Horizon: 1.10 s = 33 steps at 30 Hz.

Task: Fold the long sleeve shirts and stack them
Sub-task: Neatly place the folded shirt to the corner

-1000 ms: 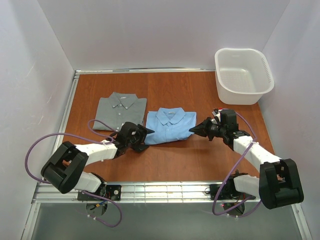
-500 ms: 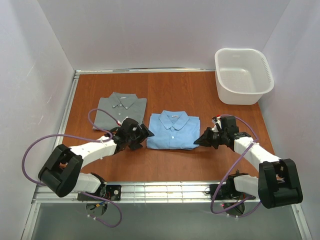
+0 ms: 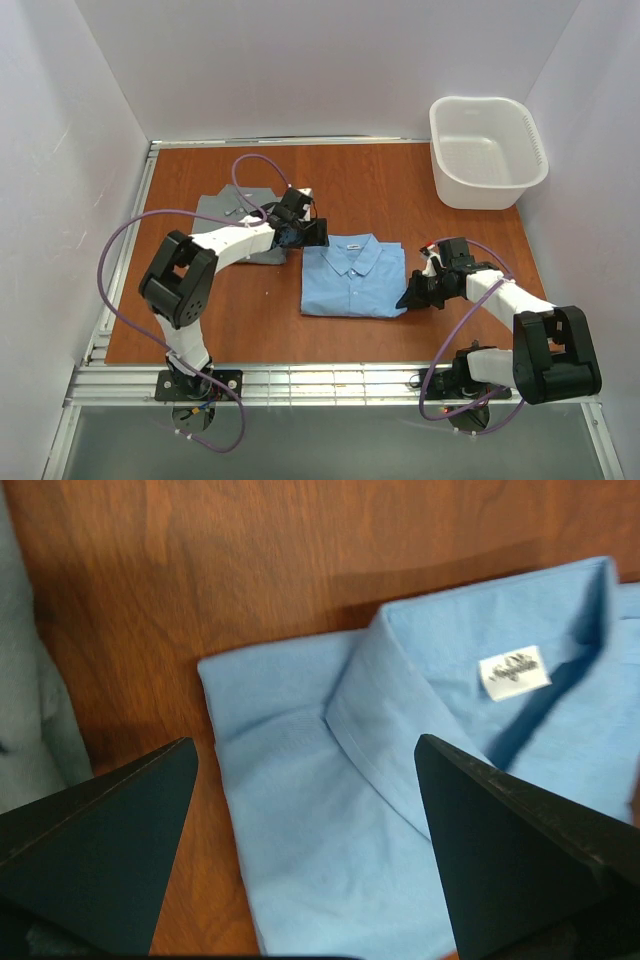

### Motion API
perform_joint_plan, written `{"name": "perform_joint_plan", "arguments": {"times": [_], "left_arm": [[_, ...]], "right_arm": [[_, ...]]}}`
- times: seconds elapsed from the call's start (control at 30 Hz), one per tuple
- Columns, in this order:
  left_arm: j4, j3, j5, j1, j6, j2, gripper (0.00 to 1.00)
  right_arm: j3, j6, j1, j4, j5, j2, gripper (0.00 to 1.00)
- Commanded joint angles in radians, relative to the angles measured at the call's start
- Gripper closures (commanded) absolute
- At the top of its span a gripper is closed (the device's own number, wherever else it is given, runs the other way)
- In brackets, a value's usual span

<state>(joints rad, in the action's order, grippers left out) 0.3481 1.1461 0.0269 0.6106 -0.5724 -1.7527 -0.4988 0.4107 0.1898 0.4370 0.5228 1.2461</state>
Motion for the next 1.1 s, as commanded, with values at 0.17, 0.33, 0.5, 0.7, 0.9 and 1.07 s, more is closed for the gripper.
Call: {"name": "perform_joint_plan", "arguments": {"times": [0.17,0.33,0.5,0.7,0.9,1.07], "left_arm": [[0.054,0.106,0.076,-0.031,0.291,-0.091,0.17],[0.04,0.086,0.16,-0.071,0.359,-0.07,0.16],[0.035,0.076,0.306,-0.089,0.448,-0.065,0.12],[0.035,0.066,0.406,-0.118,0.502,-0.076,0.15],[0.054,0.084,0.406,-0.118,0.534,-0.125,0.21],[0.058,0.081,0.433,-0.118,0.545,-0.156,0.23]], "right_arm": [[-0.035,-0.078,-0.007,0.072,-0.032,0.004,0.99],[-0.038,-0.079,-0.007,0.074,-0.03,-0.01,0.99],[-0.044,-0.082,-0.007,0.072,-0.029,-0.011,0.99],[-0.047,-0.084,-0.007,0.069,-0.023,-0.014,0.99],[-0.049,-0.076,-0.007,0.065,-0.01,-0.016,0.99],[-0.05,-0.078,-0.007,0.065,-0.007,-0.016,0.99]]}}
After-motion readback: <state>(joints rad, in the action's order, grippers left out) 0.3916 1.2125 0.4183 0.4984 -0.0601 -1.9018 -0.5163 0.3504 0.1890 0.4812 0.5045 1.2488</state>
